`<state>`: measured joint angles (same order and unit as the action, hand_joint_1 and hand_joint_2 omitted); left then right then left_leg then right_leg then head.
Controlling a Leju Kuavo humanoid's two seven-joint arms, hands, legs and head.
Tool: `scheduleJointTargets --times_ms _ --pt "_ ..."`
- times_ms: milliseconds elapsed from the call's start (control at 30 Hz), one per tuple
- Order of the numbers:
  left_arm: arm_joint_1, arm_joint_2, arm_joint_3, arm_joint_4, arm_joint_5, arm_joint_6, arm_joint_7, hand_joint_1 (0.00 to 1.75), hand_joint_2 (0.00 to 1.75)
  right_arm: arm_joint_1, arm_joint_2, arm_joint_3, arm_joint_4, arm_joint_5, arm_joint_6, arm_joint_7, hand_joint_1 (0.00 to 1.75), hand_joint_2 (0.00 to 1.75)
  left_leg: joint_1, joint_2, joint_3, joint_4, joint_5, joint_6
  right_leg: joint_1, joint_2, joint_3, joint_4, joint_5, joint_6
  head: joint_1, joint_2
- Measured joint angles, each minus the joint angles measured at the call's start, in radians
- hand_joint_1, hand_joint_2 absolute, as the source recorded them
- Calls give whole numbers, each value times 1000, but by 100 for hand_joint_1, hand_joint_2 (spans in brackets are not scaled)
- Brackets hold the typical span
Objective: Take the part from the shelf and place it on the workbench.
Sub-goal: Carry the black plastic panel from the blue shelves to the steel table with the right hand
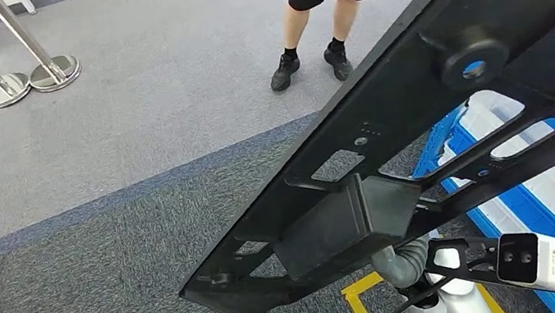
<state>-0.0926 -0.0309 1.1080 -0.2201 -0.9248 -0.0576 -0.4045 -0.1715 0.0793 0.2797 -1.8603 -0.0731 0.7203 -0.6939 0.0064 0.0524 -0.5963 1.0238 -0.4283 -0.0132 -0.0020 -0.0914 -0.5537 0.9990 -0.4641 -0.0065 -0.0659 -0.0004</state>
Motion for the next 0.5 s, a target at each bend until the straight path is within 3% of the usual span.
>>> scheduleJointTargets --times_ms 33,100,167,233,300,333,367,400,467,500 --pt "0 -3 1 0 0 -2 0 0 0 -8 -1 8 6 0 -8 0 175 175 -4 6 8 -19 2 8 2 -9 2 0 -2 4 0 0" --pt "4 -8 3 0 1 -5 3 0 0 -22 -5 27 16 0 -21 0 175 175 -4 -14 6 -23 5 21 2 -24 5 -1 -5 15 0 0" --pt "8 -13 7 0 4 -6 6 0 0 -32 -11 44 22 0 -28 -1 175 175 1 -34 10 -32 11 30 -1 6 -1 22 -24 25 0 0" --pt "5 -18 10 0 8 -7 10 0 0 -36 -19 58 27 -1 -33 -1 175 175 4 -53 13 -37 14 38 -5 61 -48 125 -81 29 0 0" --pt "2 -19 17 0 13 -5 14 0 0 -36 -29 73 35 -1 -41 -1 175 175 3 -77 12 -36 15 42 -6 85 -117 259 -132 32 0 0" --pt "2 -20 21 0 15 -4 17 0 0 -36 -34 80 40 -1 -44 -1 175 175 3 -91 13 -35 14 41 -6 87 -137 290 -133 33 0 0" --pt "3 -20 24 0 17 -3 19 0 0 -37 -37 88 45 -3 -47 -1 175 175 3 -104 13 -34 13 41 -8 89 -136 279 -113 33 0 0" --pt "4 -21 28 0 20 -2 21 0 0 -38 -39 94 50 -6 -49 -1 175 175 4 -118 14 -31 12 38 -11 94 -117 230 -77 33 0 0" --pt "4 -23 33 0 27 2 22 0 0 -41 -42 104 58 -14 -53 -1 175 175 4 -145 10 -20 7 30 -21 140 -59 92 -10 32 0 0" --pt "3 -23 36 0 30 4 21 0 0 -42 -43 107 62 -17 -54 -1 175 175 5 -157 4 -14 5 24 -24 163 -40 46 6 31 0 0"
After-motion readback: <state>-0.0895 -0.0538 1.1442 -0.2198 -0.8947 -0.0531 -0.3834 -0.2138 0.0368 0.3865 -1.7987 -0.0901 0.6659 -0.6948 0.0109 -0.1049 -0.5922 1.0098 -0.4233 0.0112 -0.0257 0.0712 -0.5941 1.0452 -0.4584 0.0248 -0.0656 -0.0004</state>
